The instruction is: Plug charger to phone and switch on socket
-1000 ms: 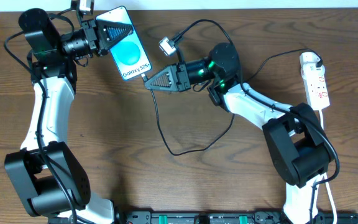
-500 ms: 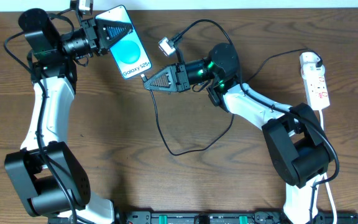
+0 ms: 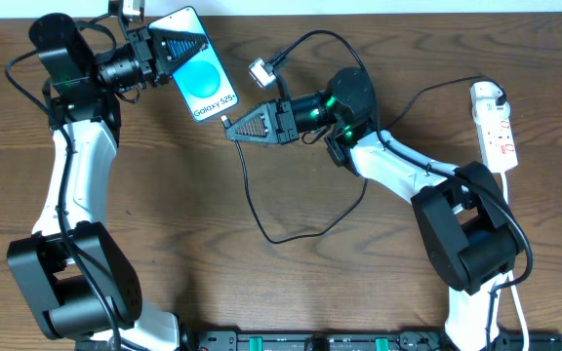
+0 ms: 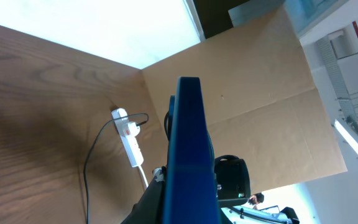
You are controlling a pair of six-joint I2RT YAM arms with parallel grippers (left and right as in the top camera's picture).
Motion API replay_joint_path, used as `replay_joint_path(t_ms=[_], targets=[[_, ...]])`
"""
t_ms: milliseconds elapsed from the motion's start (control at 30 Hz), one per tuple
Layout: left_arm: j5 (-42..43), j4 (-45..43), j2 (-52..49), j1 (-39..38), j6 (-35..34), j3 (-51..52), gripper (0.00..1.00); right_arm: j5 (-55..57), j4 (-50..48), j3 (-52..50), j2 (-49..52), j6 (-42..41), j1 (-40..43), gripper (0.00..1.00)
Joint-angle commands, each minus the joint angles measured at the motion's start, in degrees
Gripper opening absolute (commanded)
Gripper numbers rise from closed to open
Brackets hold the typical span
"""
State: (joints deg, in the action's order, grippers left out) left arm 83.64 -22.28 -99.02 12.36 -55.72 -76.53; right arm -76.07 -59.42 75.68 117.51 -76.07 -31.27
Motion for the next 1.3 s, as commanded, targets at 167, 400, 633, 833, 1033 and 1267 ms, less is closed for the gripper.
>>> replay_joint_path(t_ms=[167,400,633,833,1033,1267], targets=[[0.13,-0.33,0.15,0.04,-0.7,-0.55,0.07,1.05,-0.17,0.24,-0.26,0.94,-0.33,0.01],[0.13,-0.33,0.15,-0.7,-0.72,-0.55,0.08,1.18,-0.17,0.24,-0.26,0.98,-0.33,0.01],[0.11,-0.33,0.15,-1.2,-0.28,-0.55,0.07,1.16,-0.17,0.24,-0.26,0.96,-0.33,0.01],[0.33,-0.33,0.15,-1.2,-0.31,-0.55,0.07,1.18,-0.17,0.24,-0.26,0.96,-0.33,0.01],[0.96,-0.33,0.15,-1.2,-0.31,-0.55,0.07,1.62,-0.17,0.24,-0.26,0.98,-0.33,0.01],[1.22,-0.33,0.15,-1.2,-0.31,-0.55,0.08,2.19,-0.17,0.24,-0.26,1.2,-0.33,0.01]])
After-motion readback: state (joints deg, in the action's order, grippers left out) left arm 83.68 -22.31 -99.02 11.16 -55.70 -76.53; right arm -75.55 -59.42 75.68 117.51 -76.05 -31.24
